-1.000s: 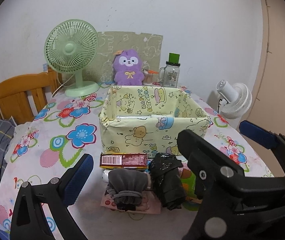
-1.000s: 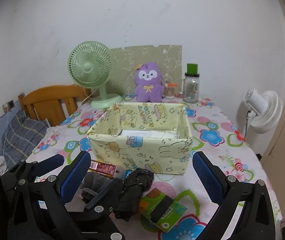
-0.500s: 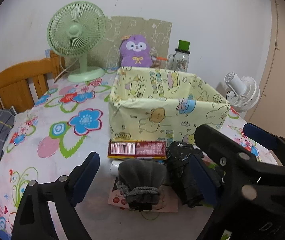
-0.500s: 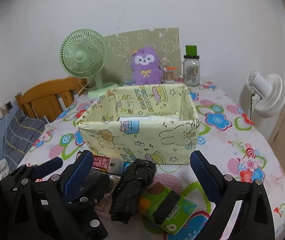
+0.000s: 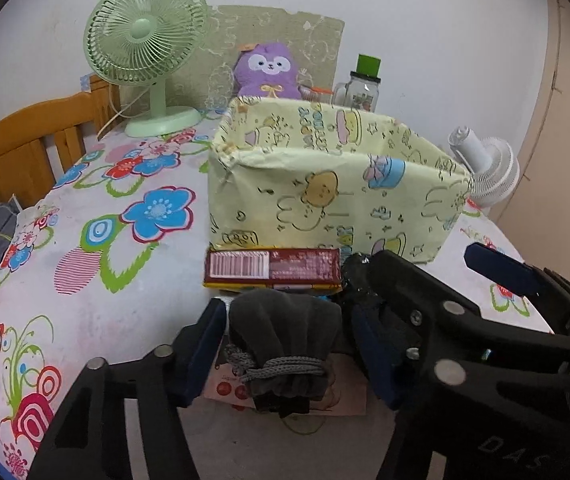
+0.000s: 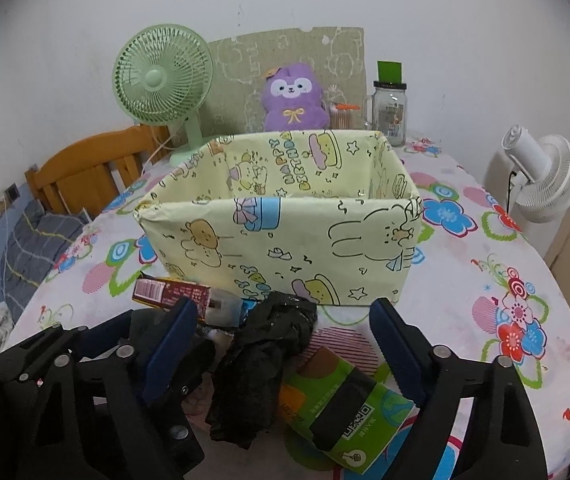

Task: Organize soft objects
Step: 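Grasp the gray glove with the left gripper while the right gripper grasps the black glove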

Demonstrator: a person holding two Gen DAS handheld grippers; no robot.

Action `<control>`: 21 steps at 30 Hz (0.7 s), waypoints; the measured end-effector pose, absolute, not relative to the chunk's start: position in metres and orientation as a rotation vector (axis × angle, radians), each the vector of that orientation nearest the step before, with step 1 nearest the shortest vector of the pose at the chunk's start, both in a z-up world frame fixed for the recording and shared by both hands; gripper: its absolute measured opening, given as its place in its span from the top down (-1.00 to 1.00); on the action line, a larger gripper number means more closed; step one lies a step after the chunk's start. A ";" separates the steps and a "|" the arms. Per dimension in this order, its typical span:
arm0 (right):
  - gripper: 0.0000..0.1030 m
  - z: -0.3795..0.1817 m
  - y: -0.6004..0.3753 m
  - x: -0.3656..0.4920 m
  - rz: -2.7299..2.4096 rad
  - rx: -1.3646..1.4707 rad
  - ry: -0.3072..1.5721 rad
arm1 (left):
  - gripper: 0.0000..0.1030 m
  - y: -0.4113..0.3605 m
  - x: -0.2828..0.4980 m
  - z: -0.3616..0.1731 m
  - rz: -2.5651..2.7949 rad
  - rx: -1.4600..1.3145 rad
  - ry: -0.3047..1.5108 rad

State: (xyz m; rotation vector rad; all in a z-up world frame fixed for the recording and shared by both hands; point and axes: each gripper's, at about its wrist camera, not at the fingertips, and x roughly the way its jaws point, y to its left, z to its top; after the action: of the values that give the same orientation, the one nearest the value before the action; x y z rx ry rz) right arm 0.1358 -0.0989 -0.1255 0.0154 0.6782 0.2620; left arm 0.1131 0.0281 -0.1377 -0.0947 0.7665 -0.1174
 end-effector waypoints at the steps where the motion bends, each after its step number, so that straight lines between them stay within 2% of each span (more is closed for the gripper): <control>1: -0.60 -0.127 -0.098 0.137 0.263 0.008 0.689 | -0.18 0.027 0.114 -0.139 -0.121 -0.090 0.772; 5: -0.46 -0.134 -0.095 0.143 0.288 0.019 0.736 | -0.11 0.026 0.115 -0.146 -0.111 -0.083 0.806; 10: -0.43 -0.140 -0.090 0.148 0.300 0.018 0.760 | -0.05 0.027 0.116 -0.147 -0.117 -0.090 0.805; 13: -0.20 -0.145 -0.088 0.152 0.306 0.020 0.784 | -0.01 0.025 0.117 -0.148 -0.117 -0.081 0.802; 15: 0.09 -0.147 -0.086 0.154 0.303 0.008 0.800 | 0.00 0.023 0.117 -0.149 -0.121 -0.074 0.800; 21: 0.41 -0.149 -0.085 0.153 0.297 -0.007 0.804 | 0.10 0.021 0.117 -0.152 -0.135 -0.066 0.802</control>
State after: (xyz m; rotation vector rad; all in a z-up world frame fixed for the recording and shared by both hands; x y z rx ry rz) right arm 0.1534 -0.0853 -0.1486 -0.0074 0.8040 0.2967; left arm 0.1172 0.0207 -0.1518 -0.0659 0.8019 -0.1353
